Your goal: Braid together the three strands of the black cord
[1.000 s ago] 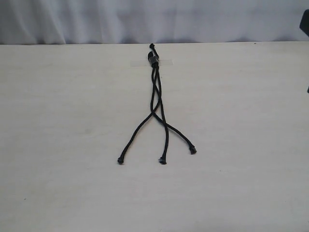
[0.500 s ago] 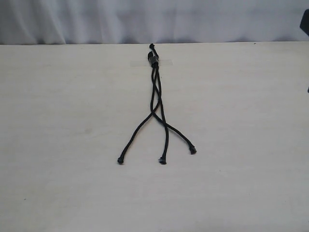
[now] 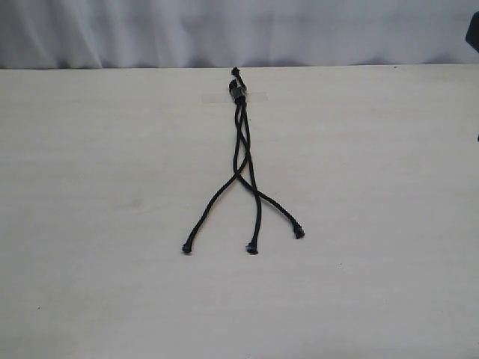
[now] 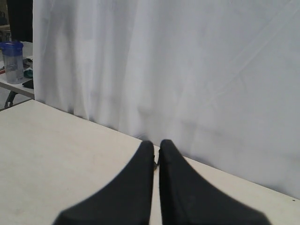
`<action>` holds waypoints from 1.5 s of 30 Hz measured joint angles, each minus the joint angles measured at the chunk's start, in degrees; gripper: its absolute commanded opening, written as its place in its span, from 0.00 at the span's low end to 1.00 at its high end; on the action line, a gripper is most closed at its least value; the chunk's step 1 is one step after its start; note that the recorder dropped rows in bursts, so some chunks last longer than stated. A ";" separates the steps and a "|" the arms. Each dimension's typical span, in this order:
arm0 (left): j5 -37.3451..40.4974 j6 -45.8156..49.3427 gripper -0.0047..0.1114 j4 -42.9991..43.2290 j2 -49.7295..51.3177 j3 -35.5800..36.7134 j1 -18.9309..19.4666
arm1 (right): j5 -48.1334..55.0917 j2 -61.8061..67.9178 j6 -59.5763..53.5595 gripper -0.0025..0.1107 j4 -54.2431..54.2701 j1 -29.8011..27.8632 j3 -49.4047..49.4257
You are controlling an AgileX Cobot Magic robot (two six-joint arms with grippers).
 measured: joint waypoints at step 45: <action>9.20 5.45 0.04 -3.24 0.00 0.00 0.00 | -0.72 -0.22 0.00 0.06 0.26 0.00 0.00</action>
